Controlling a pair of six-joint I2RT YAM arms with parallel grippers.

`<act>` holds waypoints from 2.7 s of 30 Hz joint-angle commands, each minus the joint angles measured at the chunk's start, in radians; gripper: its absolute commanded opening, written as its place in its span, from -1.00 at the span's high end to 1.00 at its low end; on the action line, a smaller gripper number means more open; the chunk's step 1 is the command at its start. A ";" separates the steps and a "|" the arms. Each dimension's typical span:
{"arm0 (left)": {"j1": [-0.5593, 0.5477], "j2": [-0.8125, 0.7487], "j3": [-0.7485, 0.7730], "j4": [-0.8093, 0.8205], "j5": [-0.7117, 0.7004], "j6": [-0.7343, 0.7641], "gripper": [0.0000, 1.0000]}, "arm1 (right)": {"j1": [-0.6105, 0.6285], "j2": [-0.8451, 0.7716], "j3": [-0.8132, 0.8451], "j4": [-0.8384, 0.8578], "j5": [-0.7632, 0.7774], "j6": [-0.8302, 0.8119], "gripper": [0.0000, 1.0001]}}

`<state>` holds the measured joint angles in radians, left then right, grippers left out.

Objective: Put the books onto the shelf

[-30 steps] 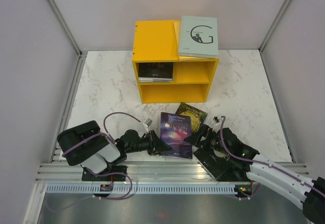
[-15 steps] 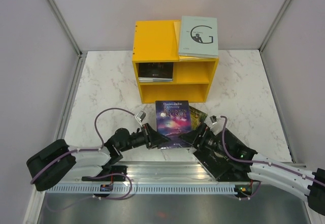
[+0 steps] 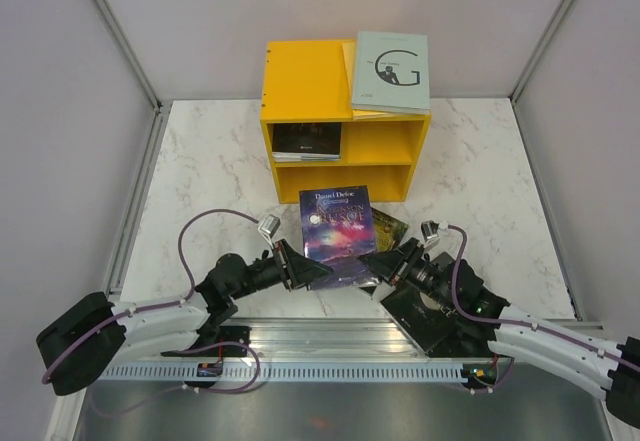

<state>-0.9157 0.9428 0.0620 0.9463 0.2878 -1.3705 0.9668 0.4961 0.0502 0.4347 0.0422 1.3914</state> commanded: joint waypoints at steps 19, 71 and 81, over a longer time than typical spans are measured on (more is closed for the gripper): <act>0.000 -0.530 0.311 -1.045 -0.323 0.347 -0.93 | 0.049 -0.169 0.306 -0.427 0.090 -0.082 1.00; 0.000 -0.836 0.269 -1.316 -0.384 0.390 -0.92 | -0.961 0.814 1.547 -0.202 -0.432 0.157 1.00; -0.002 -0.809 0.257 -1.296 -0.384 0.392 -0.91 | -0.961 0.707 1.372 -0.184 -0.125 0.241 1.00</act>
<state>-0.9161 0.1257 0.3233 -0.3874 -0.0769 -1.0157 0.0128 1.2942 1.4139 0.1040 -0.2401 1.5364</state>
